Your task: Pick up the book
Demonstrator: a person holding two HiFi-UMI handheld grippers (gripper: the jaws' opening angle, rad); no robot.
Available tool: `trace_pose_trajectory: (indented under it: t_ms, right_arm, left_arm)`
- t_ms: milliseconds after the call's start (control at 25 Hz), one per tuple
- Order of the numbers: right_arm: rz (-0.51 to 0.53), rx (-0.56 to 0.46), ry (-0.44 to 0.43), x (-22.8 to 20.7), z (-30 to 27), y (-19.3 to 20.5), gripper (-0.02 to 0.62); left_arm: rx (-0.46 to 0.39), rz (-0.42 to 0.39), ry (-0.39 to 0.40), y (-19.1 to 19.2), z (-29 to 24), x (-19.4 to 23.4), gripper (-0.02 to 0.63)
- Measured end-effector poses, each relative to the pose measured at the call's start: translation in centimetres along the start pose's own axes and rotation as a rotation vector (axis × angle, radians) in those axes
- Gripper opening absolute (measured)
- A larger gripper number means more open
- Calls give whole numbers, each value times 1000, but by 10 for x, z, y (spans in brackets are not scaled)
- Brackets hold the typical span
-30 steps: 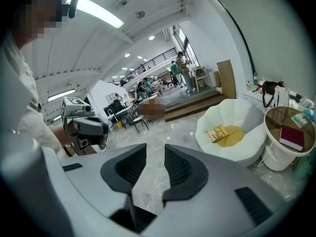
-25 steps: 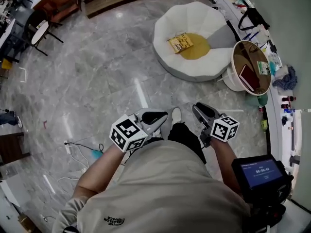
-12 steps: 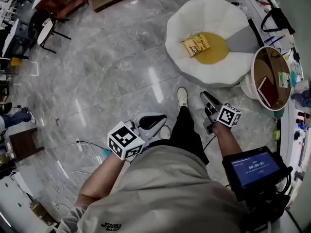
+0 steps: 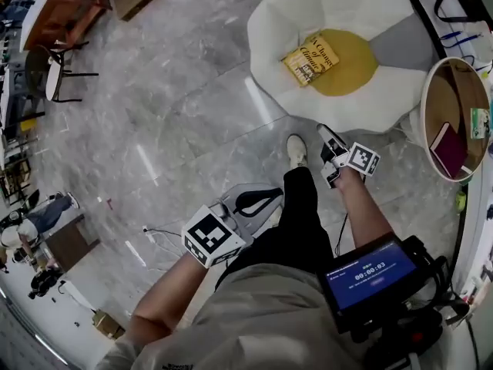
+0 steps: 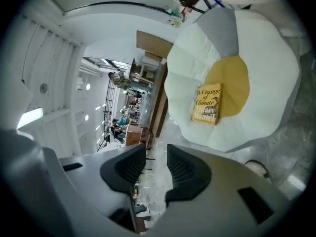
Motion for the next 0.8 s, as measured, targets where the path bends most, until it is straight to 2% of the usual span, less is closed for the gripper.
trace_pose_trajectory:
  t_ms: [240,440,600,800]
  right_arm:
    - [-128,-30,-2,-98,-65,-54,164]
    - [-147,-37,-5,-168,-110,-93,172]
    - [-152,-16,10,-219,-145,-109,190]
    - [-195,-36,23,-272,-180,-115,210]
  left_arm:
    - [28,7,74,-14,-66,58,9]
    - [41,40,98,-14,-107,103,9]
    - [21,91,101,-14,-133,137,9]
    - [52,109,102,0,-159,172,9]
Point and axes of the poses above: the fingertips, and each gripper's own axes: z backward along the fingers, x to its left, y out of its underside, the point moved 3 cm from there along z, backward along the fingers, and after that the axes turned 8 degrees about x, right-handed, at the moved point
